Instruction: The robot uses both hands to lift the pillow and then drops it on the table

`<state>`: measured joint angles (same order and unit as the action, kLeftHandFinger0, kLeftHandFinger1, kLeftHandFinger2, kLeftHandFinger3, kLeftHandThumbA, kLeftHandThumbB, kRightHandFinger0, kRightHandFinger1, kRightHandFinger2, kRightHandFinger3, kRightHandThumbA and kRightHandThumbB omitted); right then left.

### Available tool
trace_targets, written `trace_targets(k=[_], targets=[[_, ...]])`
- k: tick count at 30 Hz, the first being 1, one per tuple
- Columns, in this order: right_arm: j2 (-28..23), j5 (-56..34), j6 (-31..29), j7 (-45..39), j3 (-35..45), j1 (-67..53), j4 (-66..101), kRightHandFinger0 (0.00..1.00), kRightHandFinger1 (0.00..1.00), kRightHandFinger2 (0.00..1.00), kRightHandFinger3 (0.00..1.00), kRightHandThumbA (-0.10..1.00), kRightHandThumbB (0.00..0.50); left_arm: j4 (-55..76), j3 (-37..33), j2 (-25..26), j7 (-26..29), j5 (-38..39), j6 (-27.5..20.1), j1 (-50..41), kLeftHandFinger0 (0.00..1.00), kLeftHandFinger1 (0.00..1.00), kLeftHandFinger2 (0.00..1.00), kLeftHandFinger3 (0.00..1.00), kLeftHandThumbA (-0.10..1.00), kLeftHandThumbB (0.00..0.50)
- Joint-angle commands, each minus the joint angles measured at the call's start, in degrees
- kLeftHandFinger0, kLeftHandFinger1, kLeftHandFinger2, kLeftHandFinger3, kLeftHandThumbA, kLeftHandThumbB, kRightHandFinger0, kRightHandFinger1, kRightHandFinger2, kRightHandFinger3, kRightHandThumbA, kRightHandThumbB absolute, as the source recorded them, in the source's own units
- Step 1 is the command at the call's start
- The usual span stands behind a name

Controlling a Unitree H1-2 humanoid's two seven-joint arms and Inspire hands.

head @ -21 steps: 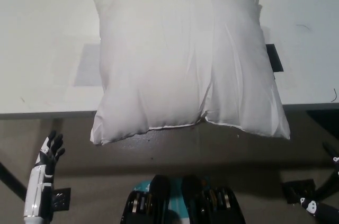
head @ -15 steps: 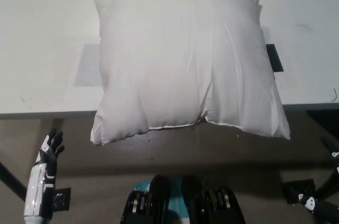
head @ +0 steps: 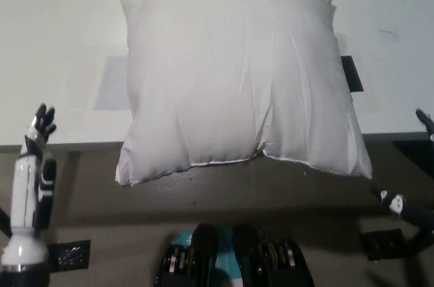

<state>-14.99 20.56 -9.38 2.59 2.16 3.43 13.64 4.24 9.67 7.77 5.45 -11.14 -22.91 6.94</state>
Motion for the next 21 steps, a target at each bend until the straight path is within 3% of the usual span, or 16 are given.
trace_targets(k=[1, 7, 8, 10, 12, 18, 21], targets=[[-1.3, 3.0, 4.4, -1.4, 0.4, 6.6, 2.5, 1.0, 1.0, 1.0, 1.0, 1.0, 0.5, 1.8, 0.6, 0.9, 1.8, -1.7, 0.0, 4.8, 1.0, 1.0, 1.0, 1.0, 1.0, 0.162], [-2.8, -0.1, 6.0, -1.5, 2.7, 14.4, 0.6, 1.0, 1.0, 1.0, 1.0, 1.0, 0.491, 0.8, 1.3, 1.9, 1.8, 0.3, -0.9, 11.0, 1.0, 1.0, 1.0, 1.0, 1.0, 0.13], [-3.7, -2.9, 8.3, -2.7, 3.9, 17.5, 0.6, 1.0, 1.0, 1.0, 1.0, 1.0, 0.491, 0.5, 1.8, 2.5, 2.8, -2.0, -1.4, 13.6, 1.0, 1.0, 1.0, 1.0, 1.0, 0.099], [-4.4, -4.5, 9.8, -3.5, 4.6, 20.9, 0.1, 1.0, 1.0, 1.0, 1.0, 1.0, 0.479, 0.2, 2.1, 3.0, 2.4, -1.5, 0.3, 15.9, 1.0, 1.0, 1.0, 1.0, 1.0, 0.127], [-4.1, -5.2, 12.2, -3.9, 5.1, 23.5, 0.0, 1.0, 1.0, 1.0, 1.0, 1.0, 0.498, -0.5, 2.4, 3.5, 2.8, -2.1, 1.0, 17.6, 1.0, 1.0, 1.0, 1.0, 1.0, 0.155], [-4.0, -5.6, 16.5, -4.8, 4.6, 30.9, -2.6, 1.0, 1.0, 1.0, 1.0, 1.0, 0.455, -2.7, 2.5, 3.4, 3.1, -2.6, 3.1, 22.0, 1.0, 1.0, 1.0, 1.0, 1.0, 0.171], [-4.0, -5.9, 16.9, -5.0, 4.2, 34.0, -5.7, 1.0, 1.0, 1.0, 1.0, 1.0, 0.475, -5.3, 2.0, 3.3, 3.3, -2.9, 2.9, 24.1, 1.0, 1.0, 1.0, 1.0, 1.0, 0.162]])
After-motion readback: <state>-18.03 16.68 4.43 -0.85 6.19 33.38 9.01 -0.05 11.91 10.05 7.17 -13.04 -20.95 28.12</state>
